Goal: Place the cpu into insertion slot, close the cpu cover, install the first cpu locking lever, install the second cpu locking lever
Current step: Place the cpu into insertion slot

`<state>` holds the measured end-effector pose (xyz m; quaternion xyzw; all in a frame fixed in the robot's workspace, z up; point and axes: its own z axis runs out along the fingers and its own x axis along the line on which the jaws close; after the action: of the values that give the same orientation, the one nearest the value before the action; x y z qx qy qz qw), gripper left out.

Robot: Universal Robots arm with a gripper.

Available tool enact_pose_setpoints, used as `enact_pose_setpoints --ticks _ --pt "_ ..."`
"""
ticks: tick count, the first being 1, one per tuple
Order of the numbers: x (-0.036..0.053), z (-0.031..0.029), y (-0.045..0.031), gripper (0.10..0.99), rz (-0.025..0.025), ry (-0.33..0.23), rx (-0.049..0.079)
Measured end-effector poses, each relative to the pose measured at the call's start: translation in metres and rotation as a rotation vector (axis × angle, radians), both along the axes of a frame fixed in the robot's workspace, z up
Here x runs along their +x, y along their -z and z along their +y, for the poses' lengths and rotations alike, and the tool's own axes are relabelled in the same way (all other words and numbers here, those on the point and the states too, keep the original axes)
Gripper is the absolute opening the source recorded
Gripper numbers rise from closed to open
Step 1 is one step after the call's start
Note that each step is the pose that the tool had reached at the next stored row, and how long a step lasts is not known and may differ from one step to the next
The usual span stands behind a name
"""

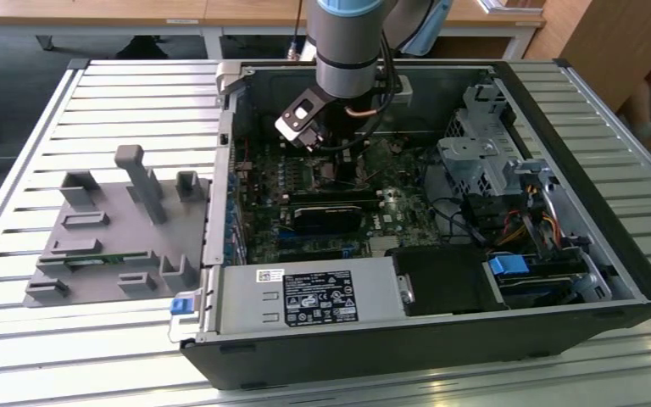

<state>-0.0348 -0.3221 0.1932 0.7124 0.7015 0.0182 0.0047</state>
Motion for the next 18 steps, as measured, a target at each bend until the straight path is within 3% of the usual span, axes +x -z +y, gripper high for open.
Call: enact_pose_setpoints --ticks 1,18 --pt "0.0 0.0 0.0001 0.612 0.0 0.0 0.0" --pt "0.0011 0.0026 0.0006 0.612 0.0001 0.0 0.0"
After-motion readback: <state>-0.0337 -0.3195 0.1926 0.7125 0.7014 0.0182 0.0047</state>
